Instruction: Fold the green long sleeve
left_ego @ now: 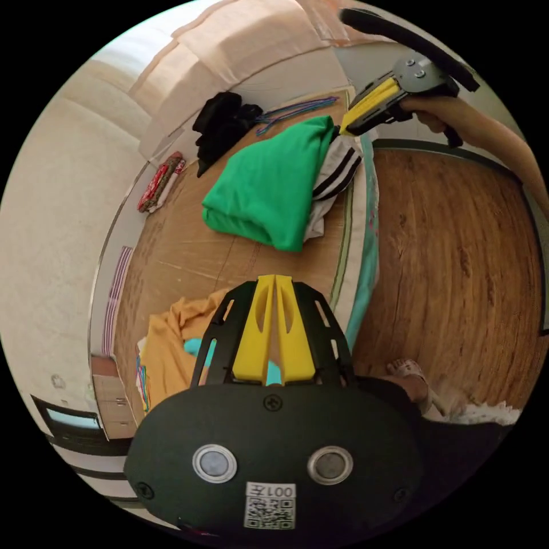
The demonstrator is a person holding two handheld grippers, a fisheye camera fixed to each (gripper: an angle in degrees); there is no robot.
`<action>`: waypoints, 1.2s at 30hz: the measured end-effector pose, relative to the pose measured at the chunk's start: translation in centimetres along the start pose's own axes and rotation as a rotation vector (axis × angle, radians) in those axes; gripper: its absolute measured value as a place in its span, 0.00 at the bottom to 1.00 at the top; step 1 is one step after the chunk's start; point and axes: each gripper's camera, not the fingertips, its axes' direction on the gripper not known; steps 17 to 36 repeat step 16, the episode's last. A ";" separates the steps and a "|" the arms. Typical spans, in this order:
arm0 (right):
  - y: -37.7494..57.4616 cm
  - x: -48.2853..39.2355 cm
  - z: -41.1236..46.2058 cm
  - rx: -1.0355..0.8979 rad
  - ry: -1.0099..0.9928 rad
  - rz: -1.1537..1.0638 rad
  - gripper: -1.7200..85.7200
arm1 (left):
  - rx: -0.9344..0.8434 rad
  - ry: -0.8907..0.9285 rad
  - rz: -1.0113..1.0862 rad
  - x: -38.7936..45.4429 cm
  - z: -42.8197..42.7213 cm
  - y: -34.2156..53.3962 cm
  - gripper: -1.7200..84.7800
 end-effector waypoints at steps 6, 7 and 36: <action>0.5 -10.8 -7.2 0.220 -0.179 -0.089 0.06 | -0.138 -0.213 -0.104 -0.6 -4.0 16.3 0.04; 0.5 -12.0 -7.5 0.238 -0.215 -0.088 0.06 | -0.163 -0.228 -0.123 -0.8 -4.2 18.2 0.05; -1.2 -29.9 -7.2 0.112 -0.626 -0.275 0.15 | -0.447 -0.211 -0.388 -1.4 -5.8 41.8 0.14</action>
